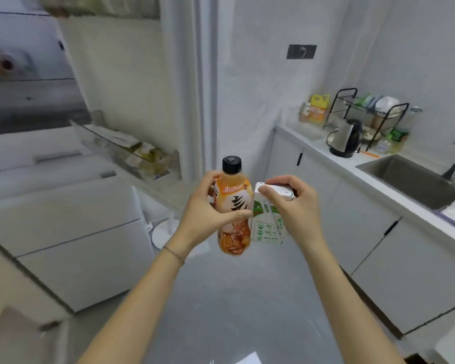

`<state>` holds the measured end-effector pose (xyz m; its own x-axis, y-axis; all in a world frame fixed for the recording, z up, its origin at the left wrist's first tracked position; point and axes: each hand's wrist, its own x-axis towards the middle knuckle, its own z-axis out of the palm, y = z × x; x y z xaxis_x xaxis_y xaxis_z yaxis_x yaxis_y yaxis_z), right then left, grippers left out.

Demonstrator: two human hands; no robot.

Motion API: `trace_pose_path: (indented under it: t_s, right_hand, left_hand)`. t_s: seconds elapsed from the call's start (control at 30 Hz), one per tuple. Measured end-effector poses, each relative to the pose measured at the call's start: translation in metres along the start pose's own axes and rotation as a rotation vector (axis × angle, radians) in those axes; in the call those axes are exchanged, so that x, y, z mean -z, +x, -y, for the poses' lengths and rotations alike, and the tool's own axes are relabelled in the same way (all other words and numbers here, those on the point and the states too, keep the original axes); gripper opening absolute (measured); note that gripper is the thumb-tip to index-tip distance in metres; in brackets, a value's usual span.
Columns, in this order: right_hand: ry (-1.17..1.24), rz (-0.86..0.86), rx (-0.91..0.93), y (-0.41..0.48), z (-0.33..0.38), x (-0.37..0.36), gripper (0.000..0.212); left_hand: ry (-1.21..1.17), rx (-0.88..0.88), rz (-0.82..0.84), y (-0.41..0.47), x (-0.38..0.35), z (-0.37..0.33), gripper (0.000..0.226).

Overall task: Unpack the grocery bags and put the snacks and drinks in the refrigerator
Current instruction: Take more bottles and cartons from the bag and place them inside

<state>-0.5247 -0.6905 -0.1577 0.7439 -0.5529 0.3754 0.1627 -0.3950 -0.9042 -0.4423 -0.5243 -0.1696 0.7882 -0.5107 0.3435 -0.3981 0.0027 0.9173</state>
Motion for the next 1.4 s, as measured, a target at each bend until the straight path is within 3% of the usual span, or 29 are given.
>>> trace_pose_path:
  t_s: [0.27, 0.47, 0.9, 1.07, 1.4]
  right_hand:
    - [0.099, 0.137, 0.144, -0.003, 0.065, -0.196, 0.016]
    - [0.138, 0.229, 0.155, 0.000, 0.093, -0.307, 0.016]
    - [0.257, 0.327, 0.191, 0.079, 0.125, -0.467, 0.017]
    - [0.283, 0.345, 0.175, 0.129, 0.140, -0.524, 0.018]
    - [0.291, 0.380, 0.122, 0.182, 0.117, -0.622, 0.020]
  left_hand:
    - [0.176, 0.014, -0.224, -0.030, 0.206, 0.016, 0.063]
    - [0.212, 0.093, -0.388, -0.041, 0.310, 0.031, 0.064]
    - [0.249, 0.099, -0.581, 0.021, 0.434, 0.059, 0.061]
    - [0.291, 0.059, -0.682, 0.058, 0.480, 0.065, 0.072]
    - [0.266, 0.014, -0.867, 0.114, 0.558, 0.119, 0.070]
